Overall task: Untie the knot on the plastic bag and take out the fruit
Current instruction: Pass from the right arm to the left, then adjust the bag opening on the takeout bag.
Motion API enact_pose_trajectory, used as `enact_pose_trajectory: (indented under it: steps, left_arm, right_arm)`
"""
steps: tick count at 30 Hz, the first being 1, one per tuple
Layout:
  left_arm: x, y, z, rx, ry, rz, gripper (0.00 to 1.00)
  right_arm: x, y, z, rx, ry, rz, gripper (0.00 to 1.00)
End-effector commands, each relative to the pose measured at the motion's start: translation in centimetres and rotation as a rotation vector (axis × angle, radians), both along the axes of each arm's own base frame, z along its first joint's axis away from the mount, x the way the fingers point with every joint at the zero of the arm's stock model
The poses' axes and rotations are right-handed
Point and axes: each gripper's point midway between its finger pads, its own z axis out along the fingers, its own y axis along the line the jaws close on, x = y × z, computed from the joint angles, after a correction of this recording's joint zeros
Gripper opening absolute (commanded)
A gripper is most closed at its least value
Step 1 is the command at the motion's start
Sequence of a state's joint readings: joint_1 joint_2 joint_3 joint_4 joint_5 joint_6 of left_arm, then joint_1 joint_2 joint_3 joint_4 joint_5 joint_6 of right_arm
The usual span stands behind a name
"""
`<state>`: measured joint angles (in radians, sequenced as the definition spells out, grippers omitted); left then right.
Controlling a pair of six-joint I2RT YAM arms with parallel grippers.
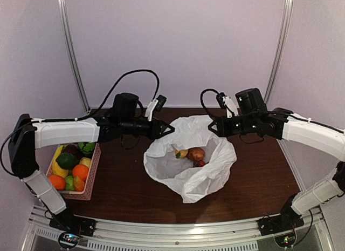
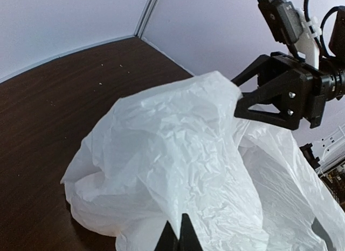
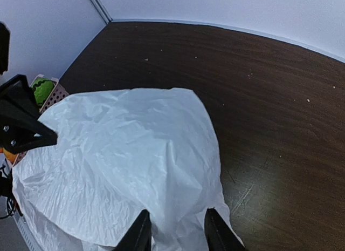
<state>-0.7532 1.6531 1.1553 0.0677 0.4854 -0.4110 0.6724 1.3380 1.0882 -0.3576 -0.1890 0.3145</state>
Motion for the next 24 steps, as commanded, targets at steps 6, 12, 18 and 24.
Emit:
enact_pose_trajectory:
  steps: [6,12,18,24]
  left_arm:
    - [-0.2,3.5,0.7,-0.119,0.024,0.29,0.0]
    - [-0.1,4.3,0.6,-0.128,0.032,0.336,0.0]
    - [-0.2,4.6,0.3,-0.113,0.042,0.35,0.0]
    - [-0.2,5.2,0.0,-0.117,0.044,0.377,0.0]
  right_arm:
    - [-1.9,0.2,4.2,-0.092,-0.088,-0.041,0.78]
    - [-6.0,2.5,6.3,-0.038,-0.145,0.018,0.78]
    - [-8.8,6.7,3.1,-0.05,-0.099,0.095,0.64]
    - [-7.7,8.0,-2.4,-0.166,0.006,-0.004,0.55]
